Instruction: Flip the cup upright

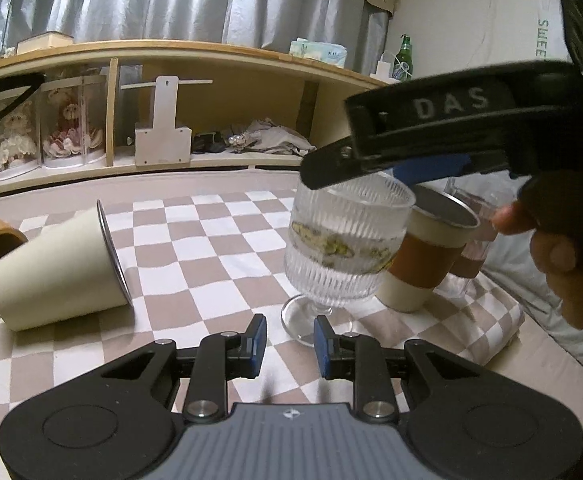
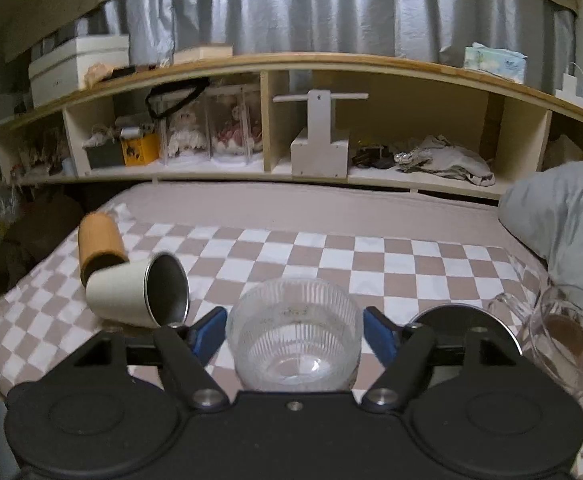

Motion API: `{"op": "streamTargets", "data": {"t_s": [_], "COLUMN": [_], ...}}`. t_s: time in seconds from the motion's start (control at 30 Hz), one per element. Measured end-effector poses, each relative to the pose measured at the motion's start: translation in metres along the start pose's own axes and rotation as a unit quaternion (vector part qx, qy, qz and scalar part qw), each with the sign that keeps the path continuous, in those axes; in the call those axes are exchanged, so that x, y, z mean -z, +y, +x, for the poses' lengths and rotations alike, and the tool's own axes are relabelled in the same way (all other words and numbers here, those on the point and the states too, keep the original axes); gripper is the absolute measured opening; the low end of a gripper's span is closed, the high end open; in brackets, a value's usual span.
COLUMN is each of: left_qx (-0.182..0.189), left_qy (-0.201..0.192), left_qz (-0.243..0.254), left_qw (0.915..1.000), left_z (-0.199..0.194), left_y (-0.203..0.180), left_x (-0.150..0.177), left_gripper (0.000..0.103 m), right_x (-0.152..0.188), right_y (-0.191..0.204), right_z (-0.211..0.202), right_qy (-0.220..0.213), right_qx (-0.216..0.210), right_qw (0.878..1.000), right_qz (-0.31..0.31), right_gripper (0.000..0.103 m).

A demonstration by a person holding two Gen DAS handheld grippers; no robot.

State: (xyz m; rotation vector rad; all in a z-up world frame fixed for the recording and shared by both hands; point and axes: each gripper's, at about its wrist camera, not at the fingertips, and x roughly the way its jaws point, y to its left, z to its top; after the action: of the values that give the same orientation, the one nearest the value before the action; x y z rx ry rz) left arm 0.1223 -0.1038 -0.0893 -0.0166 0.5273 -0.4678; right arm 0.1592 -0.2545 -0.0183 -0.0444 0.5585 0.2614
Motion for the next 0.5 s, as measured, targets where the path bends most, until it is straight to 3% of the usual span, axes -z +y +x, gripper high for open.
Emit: {"op": "streamTargets", "data": {"t_s": [0.13,0.5], "left_qx": [-0.005,-0.065], "left_qy": [-0.011,-0.014], "left_qz": [0.001,0.004], "left_qw": [0.9999,0.9977], "left_z": [-0.012,-0.057], "left_y": [-0.002,0.004], "left_x": [-0.008,-0.020], "left_gripper": [0.030,0.062], "right_x": [0.000,0.021], "right_y": [-0.004,-0.008], "right_z": [-0.015,-0.077], "right_qy": [-0.018,-0.076], "right_qx": [-0.002,0.056], "right_qw": [1.000,0.995], "right_qz": [0.013,0.034], "right_gripper": [0.086,0.088]}}
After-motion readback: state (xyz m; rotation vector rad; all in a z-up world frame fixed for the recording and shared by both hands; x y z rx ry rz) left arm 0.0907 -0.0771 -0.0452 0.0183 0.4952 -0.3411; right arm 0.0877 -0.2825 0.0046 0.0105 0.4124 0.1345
